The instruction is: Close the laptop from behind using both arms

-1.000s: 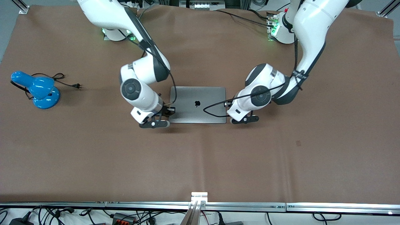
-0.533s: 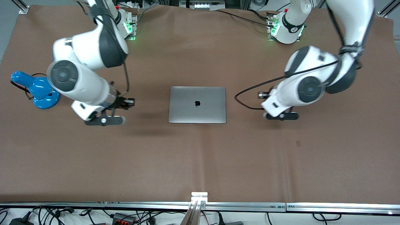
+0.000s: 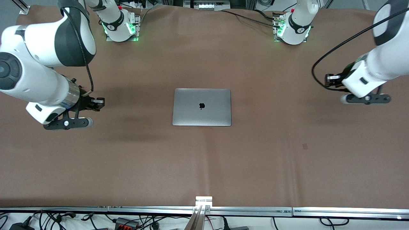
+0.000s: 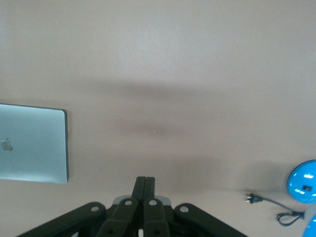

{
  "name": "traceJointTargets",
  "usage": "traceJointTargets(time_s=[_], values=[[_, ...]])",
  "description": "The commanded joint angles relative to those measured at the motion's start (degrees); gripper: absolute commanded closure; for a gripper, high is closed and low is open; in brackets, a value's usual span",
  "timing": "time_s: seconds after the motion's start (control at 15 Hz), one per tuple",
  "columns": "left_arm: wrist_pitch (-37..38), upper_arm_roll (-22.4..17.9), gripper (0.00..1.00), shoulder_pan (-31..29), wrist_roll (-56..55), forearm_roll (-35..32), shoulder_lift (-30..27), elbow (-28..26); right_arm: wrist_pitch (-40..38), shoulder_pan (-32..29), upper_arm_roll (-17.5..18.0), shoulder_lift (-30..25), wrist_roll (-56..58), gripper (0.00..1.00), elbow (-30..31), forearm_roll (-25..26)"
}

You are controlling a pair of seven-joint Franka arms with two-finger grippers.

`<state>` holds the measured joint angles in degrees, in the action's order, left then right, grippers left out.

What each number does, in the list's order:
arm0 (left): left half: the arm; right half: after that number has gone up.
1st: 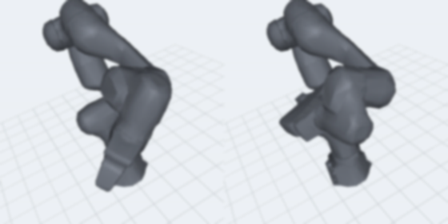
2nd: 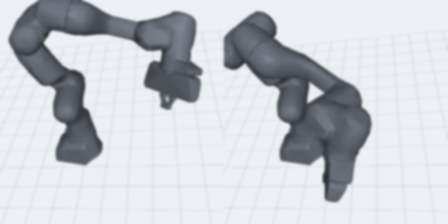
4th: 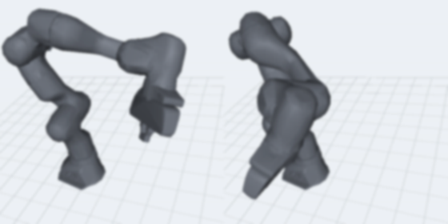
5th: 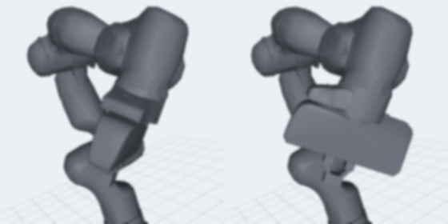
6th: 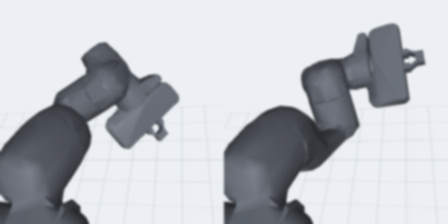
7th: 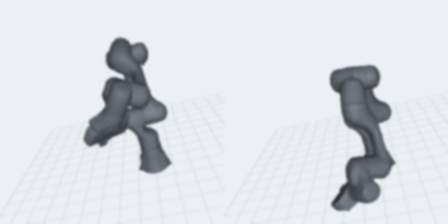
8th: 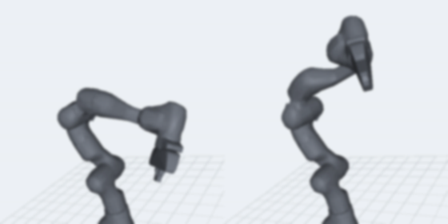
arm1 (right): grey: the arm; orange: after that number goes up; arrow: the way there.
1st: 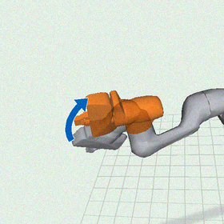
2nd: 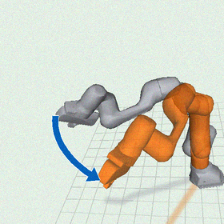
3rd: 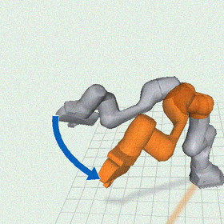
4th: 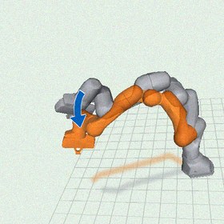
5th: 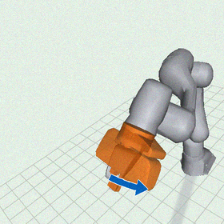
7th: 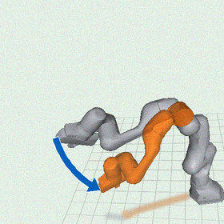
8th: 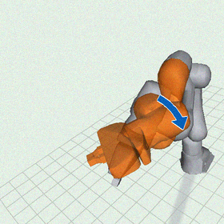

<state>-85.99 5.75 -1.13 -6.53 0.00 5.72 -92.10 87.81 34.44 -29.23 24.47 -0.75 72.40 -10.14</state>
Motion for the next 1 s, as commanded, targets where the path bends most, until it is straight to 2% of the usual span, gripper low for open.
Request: traceJointTargets(time_s=[0.0, 0.2, 0.33, 0.47, 0.6, 0.8, 0.93], values=[[-3.13, -1.88, 0.0, -0.36, 1.34, -1.06, 1.04, 0.96, -2.38, 0.45, -2.06, 1.1, 1.46, 0.0, -4.72, 0.73], [-0.51, -1.62, 0.0, -0.54, 0.29, -1.32, -0.44, 0.7, -1.51, 0.1, -2.85, 1.1, 0.49, 0.0, -4.9, 0.73], [0.81, -1.96, 0.0, -0.71, 0.99, -0.54, -0.89, 0.17, 1.12, -3.56, -1.9, 0.23, 1.54, 0.0, -4.72, 0.21], [0.3, -1.79, 0.0, -1.94, 1.52, 0.0, -0.98, 0.25, 2.89, -11.63, 6.85, -1.26, 0.85, 0.0, -4.72, 0.73], [-0.32, -1.35, 0.0, -1.94, 0.47, -0.09, -1.24, 0.08, 4.64, -19.72, 14.07, -2.32, 0.84, 0.0, -4.37, 2.22], [-1.73, -1.88, 0.0, -2.2, 0.38, -0.09, -1.42, 0.52, 6.22, -30.98, 25.76, -5.74, 0.93, 0.0, -1.31, 8.8], [-1.9, -1.35, 0.0, -2.21, 0.29, 0.0, -1.24, 1.13, 6.58, -31.54, 26.24, -7.5, 1.01, 0.0, 0.63, 9.43]])
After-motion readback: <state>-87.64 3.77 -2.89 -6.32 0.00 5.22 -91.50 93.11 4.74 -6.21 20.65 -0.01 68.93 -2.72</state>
